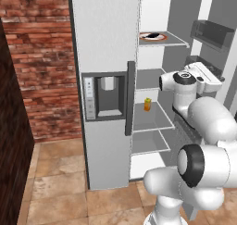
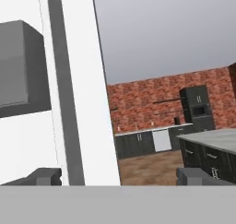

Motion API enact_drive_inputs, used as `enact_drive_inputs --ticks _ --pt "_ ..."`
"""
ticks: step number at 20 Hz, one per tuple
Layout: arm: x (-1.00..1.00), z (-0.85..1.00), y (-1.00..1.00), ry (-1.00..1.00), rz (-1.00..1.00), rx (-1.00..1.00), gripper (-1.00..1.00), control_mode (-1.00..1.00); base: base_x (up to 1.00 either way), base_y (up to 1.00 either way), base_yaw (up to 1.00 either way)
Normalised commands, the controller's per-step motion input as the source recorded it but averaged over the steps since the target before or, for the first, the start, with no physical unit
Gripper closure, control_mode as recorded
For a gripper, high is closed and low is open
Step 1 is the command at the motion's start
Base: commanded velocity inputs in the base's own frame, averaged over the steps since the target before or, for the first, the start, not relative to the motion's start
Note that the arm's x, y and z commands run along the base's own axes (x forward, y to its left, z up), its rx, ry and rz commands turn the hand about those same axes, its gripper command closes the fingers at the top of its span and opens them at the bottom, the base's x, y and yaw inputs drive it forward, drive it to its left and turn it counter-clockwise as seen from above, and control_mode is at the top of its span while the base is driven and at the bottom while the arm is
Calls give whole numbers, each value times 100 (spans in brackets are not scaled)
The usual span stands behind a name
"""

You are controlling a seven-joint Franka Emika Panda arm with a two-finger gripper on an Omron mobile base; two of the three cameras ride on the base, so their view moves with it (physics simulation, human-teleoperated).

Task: Retrieve the fish from the fridge and place it on the saucepan with marinade on the stove.

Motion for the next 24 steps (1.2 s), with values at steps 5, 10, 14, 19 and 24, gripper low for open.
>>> enact_drive_inputs --ticks 5,10,14,19,24 --pt "-7 61 50 0 17 2 -100 -100 0 0 0" --pt "-6 58 36 0 17 7 -100 -100 0 0 0" --pt "-6 48 39 3 18 10 -100 -100 0 0 0" --pt "-13 31 40 6 22 13 -100 -100 0 0 0" --pt "-10 2 38 7 29 16 -100 -100 0 0 0"
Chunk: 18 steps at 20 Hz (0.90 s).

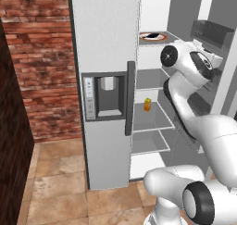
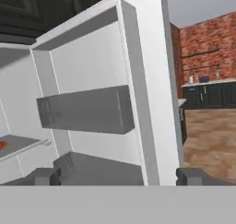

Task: Retrieve the fish from the fridge and place it on the saucepan with marinade on the stove.

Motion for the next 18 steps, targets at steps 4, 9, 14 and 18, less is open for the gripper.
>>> enact_drive_inputs --ticks 4,9,14,18 --pt "-9 0 28 9 31 16 -100 -100 0 0 0" --pt "-1 0 8 6 35 11 -100 -100 0 0 0" --pt "2 0 0 3 36 5 -100 -100 0 0 0" --pt "9 0 3 3 26 0 -100 -100 0 0 0"
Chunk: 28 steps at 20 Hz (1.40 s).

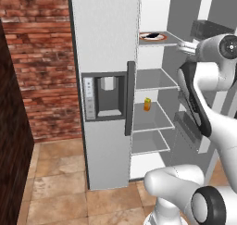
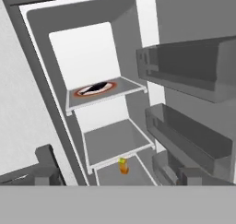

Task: Retrieve the fish from the fridge and place it on the saucepan with marinade on the stove.

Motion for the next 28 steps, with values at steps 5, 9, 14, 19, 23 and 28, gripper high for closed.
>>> enact_drive_inputs --ticks 5,9,14,19,23,28 --pt "8 0 0 3 14 0 -100 -100 0 0 0" --pt "4 2 1 1 1 0 -100 -100 0 0 0" --pt "10 0 0 0 0 -4 -100 -100 0 0 0" --pt "29 0 0 0 0 -1 -100 -100 0 0 0" --pt "16 0 0 -1 0 -4 -100 -100 0 0 0" --pt "12 0 1 -6 0 -13 -100 -100 0 0 0"
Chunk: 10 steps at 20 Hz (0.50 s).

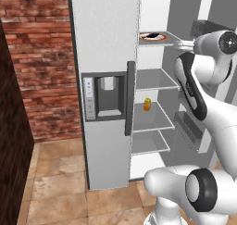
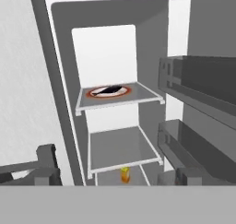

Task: Retrieve the fish from the fridge and place it on the saucepan with marinade on the stove.

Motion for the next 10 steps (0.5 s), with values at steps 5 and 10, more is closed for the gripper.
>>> enact_drive_inputs --ticks 5,10 --pt "17 15 -1 -1 1 -1 -100 -100 0 0 0" --pt "38 36 0 0 0 0 -100 -100 0 0 0"
